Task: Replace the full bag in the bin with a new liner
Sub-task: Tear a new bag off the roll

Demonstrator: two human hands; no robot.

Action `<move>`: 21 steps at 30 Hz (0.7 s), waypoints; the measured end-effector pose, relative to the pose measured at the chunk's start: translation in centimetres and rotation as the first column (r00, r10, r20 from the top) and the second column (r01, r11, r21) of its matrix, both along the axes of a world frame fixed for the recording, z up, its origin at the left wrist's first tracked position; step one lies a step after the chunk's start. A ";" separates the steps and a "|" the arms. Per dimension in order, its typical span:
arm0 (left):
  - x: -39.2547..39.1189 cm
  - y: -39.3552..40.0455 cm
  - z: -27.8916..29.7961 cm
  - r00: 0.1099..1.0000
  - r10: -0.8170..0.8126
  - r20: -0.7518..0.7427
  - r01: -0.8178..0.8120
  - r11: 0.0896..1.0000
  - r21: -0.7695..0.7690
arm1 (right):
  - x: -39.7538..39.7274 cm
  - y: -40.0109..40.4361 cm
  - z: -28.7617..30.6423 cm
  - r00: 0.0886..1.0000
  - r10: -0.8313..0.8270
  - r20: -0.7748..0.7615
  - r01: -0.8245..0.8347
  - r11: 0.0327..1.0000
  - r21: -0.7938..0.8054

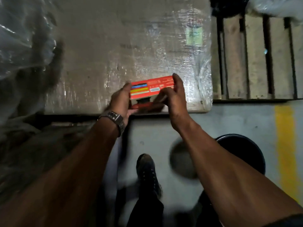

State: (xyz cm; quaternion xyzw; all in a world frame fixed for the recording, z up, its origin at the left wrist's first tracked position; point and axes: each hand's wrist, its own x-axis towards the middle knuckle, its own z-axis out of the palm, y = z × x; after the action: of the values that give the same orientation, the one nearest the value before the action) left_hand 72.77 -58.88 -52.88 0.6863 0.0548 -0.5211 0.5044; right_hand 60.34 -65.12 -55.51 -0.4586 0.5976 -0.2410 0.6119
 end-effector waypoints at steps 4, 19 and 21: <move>-6.0 -1.0 2.2 0.970 -0.208 -0.129 0.185 0.968 -0.170 | -6.4 -1.8 3.4 0.956 -0.293 0.029 0.291 0.955 0.055; -24.7 -1.4 3.9 0.892 -0.423 -0.159 0.392 0.899 -0.196 | -27.4 -3.5 8.9 0.850 -0.526 0.019 0.526 0.848 -0.065; -26.3 -1.7 3.5 0.950 -0.172 -0.262 0.142 0.981 -0.129 | -29.2 -3.7 9.8 0.850 -0.526 0.001 0.521 0.843 -0.134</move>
State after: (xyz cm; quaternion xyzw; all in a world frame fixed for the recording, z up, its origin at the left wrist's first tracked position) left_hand 46.50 -60.54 -49.38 0.5822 0.0403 -0.6509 0.4855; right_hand 31.16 -68.78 -45.73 -0.3210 0.6941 -0.4286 0.4812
